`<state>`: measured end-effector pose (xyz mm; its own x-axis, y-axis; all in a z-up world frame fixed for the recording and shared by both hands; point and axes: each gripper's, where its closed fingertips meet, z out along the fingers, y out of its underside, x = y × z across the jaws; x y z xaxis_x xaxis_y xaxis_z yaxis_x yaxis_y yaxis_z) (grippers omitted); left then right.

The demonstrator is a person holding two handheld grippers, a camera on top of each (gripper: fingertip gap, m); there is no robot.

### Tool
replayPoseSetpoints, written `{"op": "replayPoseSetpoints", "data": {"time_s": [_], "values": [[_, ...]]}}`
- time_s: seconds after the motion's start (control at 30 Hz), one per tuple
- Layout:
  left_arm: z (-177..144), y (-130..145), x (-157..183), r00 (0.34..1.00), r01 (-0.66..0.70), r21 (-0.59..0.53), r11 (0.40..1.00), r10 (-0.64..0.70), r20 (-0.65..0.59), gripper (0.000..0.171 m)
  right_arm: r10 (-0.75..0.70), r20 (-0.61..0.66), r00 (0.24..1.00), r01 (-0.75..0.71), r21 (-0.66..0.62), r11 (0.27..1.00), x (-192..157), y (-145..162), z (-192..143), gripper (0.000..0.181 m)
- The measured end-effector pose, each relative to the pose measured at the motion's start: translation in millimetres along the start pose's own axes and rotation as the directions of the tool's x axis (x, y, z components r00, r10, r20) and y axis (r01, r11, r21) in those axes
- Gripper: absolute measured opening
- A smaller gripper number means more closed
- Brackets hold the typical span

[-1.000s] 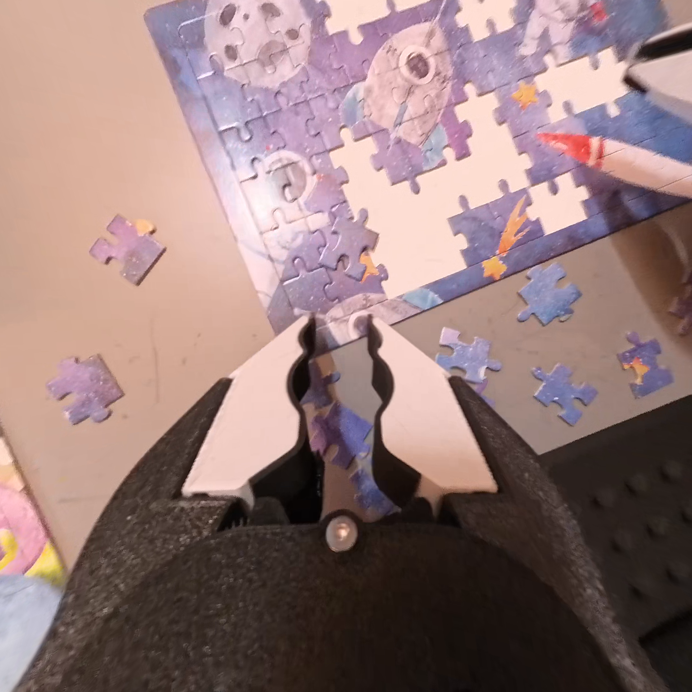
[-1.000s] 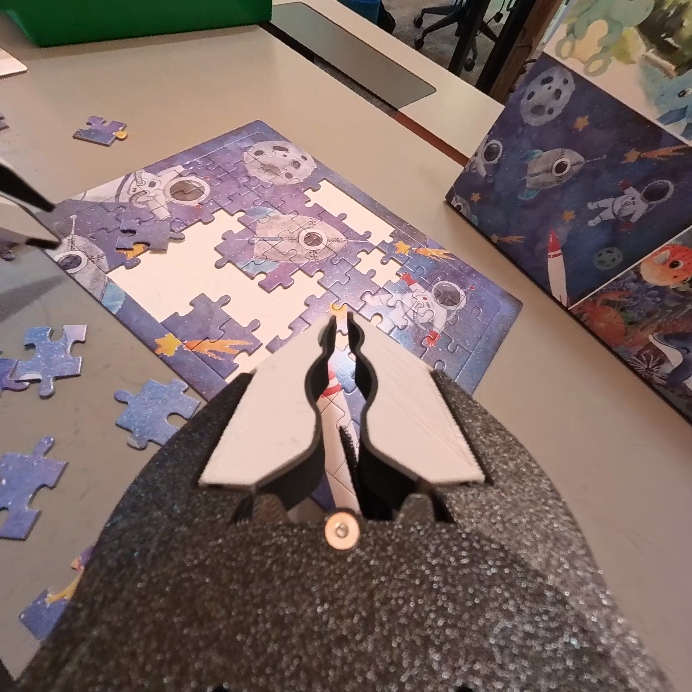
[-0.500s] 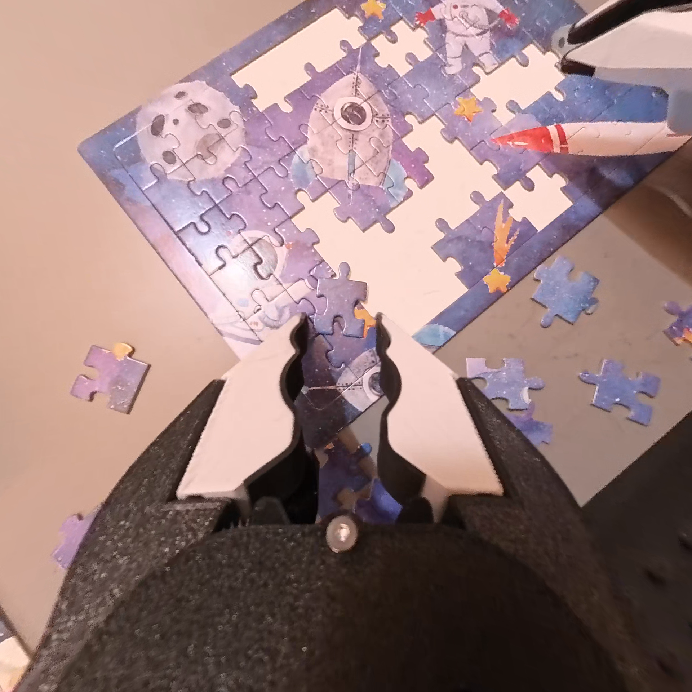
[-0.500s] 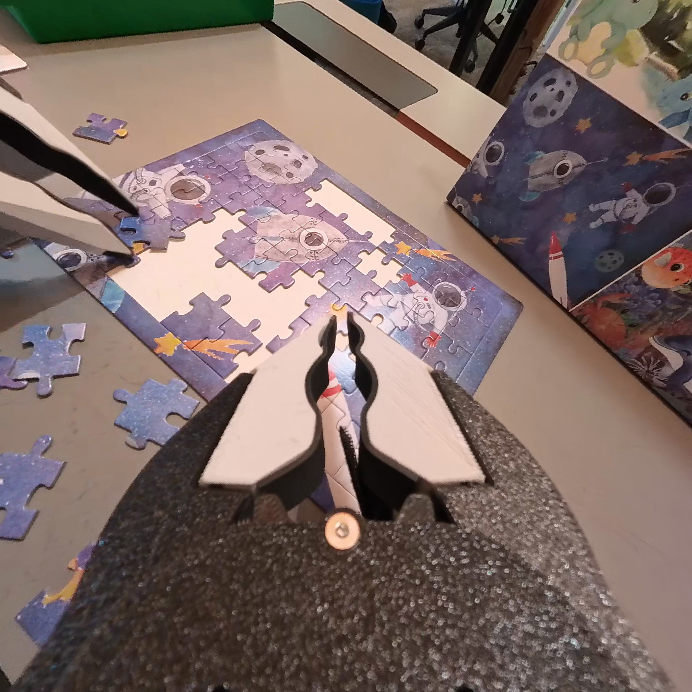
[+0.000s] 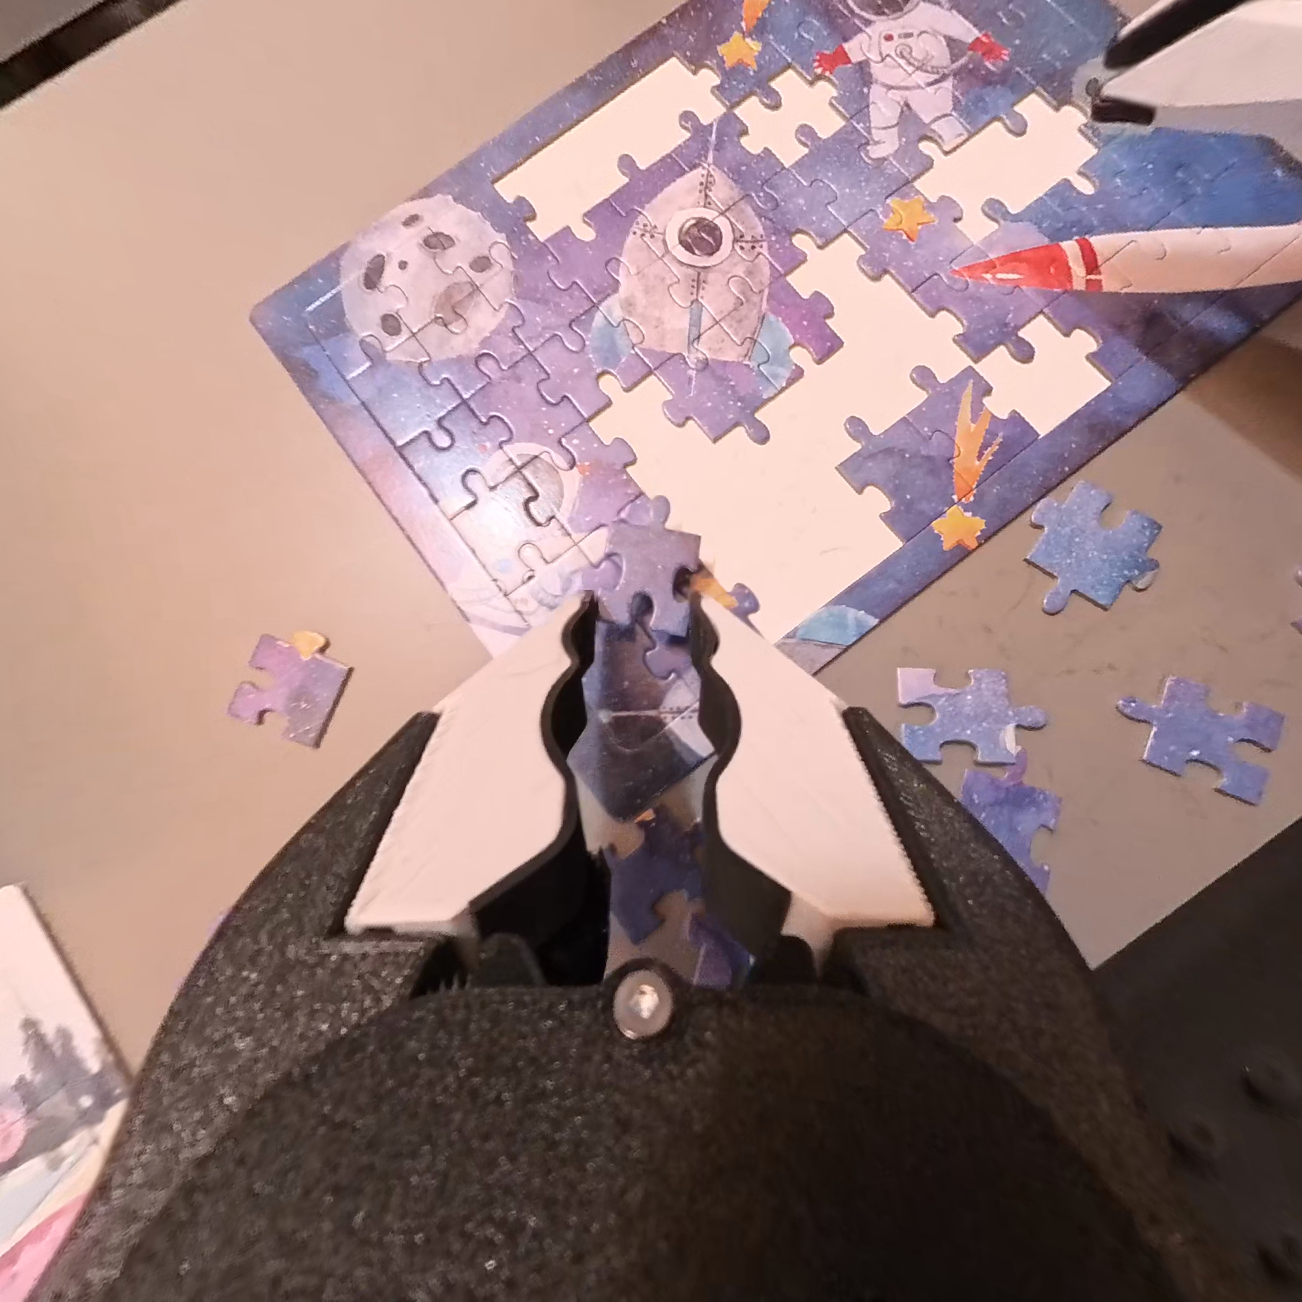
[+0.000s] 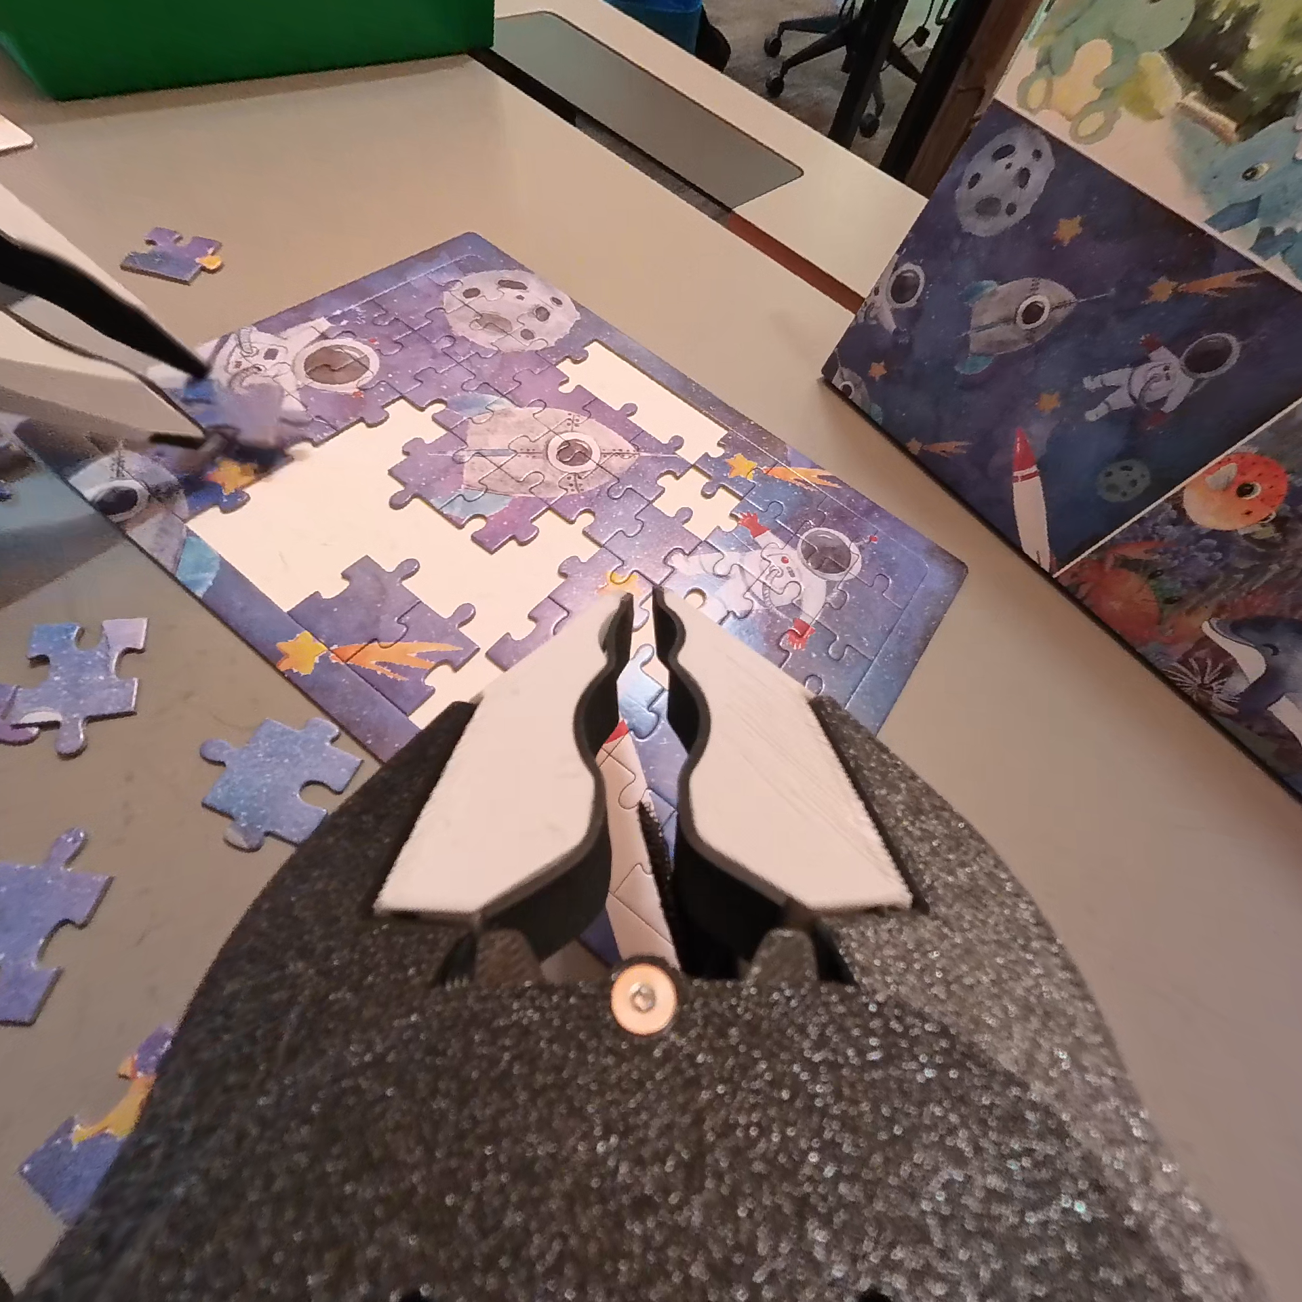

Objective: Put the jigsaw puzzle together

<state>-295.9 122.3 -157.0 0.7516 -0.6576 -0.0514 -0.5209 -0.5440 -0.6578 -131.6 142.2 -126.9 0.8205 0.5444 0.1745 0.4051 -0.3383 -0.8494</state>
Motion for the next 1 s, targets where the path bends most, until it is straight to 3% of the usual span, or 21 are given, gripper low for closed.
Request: {"op": "replayPoseSetpoints", "data": {"time_s": [0.2,0.37,0.47,0.63,0.77,0.83,1.0], "values": [[-24,5,-27,0.993,0.03,0.013,0.999,-0.031,0.114,0.026,-0.002,-0.007,1.0,0.002,0.002,1.0,1,-1,0,0.005],[-52,44,-74,0.961,0.14,-0.016,0.99,-0.132,0.241,0.026,-0.009,-0.02,1.0,0.009,0.012,1.0,2,-3,-1,0.005],[-62,73,-93,0.939,0.244,-0.027,0.969,-0.229,0.256,0.026,-0.021,-0.028,0.999,0.021,0.016,1.0,2,-4,-1,0.005],[-71,83,-113,0.921,0.288,0.03,0.957,-0.285,0.267,0.026,-0.049,-0.034,0.998,0.05,0.015,0.999,-2,-5,0,0.004],[-67,61,-106,0.942,0.291,0.095,0.952,-0.303,0.146,0.026,-0.083,-0.036,0.996,0.083,0.019,0.996,-7,-6,1,0.004],[-58,57,-89,0.963,0.258,0.057,0.964,-0.262,0.067,0.026,-0.095,-0.038,0.995,0.096,0.024,0.995,-8,-7,1,0.004],[-43,67,-64,0.989,0.14,-0.024,0.99,-0.139,0.041,0.026,-0.095,-0.043,0.995,0.096,0.03,0.995,-7,-8,0,0.004]]}}
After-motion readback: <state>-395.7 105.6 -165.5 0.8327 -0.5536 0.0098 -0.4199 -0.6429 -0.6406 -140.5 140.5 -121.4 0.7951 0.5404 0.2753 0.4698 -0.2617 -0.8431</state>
